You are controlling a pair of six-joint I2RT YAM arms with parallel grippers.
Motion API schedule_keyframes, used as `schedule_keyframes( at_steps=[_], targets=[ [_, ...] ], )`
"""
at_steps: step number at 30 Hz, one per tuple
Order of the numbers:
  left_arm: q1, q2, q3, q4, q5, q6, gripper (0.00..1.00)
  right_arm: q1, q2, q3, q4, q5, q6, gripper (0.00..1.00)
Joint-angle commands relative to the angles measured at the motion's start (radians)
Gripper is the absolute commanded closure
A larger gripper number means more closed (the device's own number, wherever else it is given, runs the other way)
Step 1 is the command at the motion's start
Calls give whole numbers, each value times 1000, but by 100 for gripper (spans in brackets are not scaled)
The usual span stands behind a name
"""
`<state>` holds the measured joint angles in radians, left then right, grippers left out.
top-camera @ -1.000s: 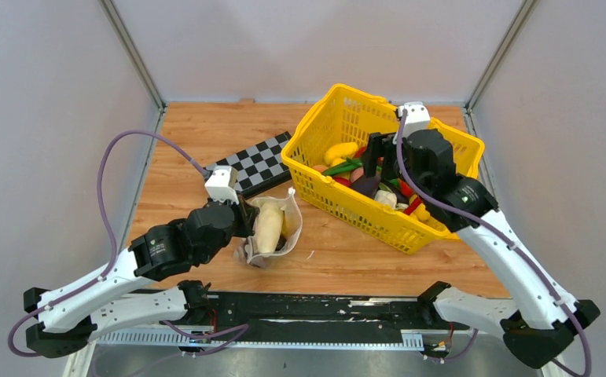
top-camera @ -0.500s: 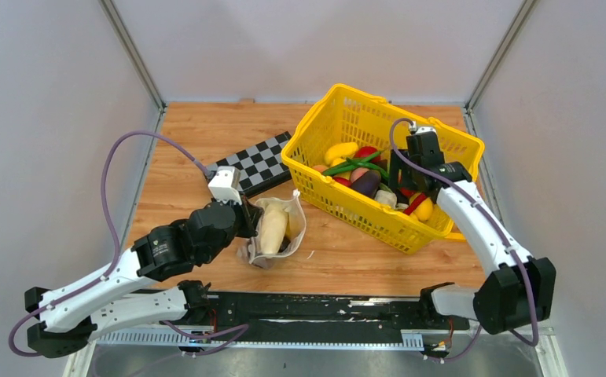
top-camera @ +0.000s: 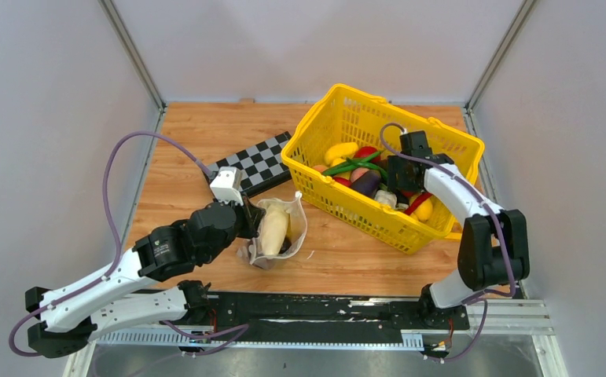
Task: Place the food in the zip-top bag and seal the zipper
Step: Pick up the fake fruit from the bin, then place the fake fruit in the zipper food storage bag.
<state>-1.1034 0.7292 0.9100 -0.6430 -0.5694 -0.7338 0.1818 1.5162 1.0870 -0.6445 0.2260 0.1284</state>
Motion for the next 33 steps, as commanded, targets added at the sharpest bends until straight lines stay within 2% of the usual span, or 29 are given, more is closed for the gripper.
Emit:
schedule_keyframes(
  at_steps=[1, 4, 12, 19, 23, 29, 33],
  targets=[
    [5, -10, 5, 58, -15, 8, 100, -4, 34, 40, 0, 34, -7, 29],
    [5, -10, 5, 61, -20, 8, 100, -4, 4, 21, 22, 39, 4, 45],
    [5, 11, 6, 72, -11, 13, 100, -4, -137, -6, 43, 7, 5, 62],
    [4, 18, 6, 80, 3, 10, 100, -4, -277, -30, 42, -127, 21, 62],
    [5, 20, 6, 86, 3, 11, 100, -4, -373, -47, 69, -317, 45, 62],
    [5, 33, 6, 91, 19, 13, 100, -3, -503, -76, 134, -522, 112, 61],
    [5, 36, 6, 96, 30, 14, 100, -4, -566, -100, 223, -733, 181, 62]
  ],
)
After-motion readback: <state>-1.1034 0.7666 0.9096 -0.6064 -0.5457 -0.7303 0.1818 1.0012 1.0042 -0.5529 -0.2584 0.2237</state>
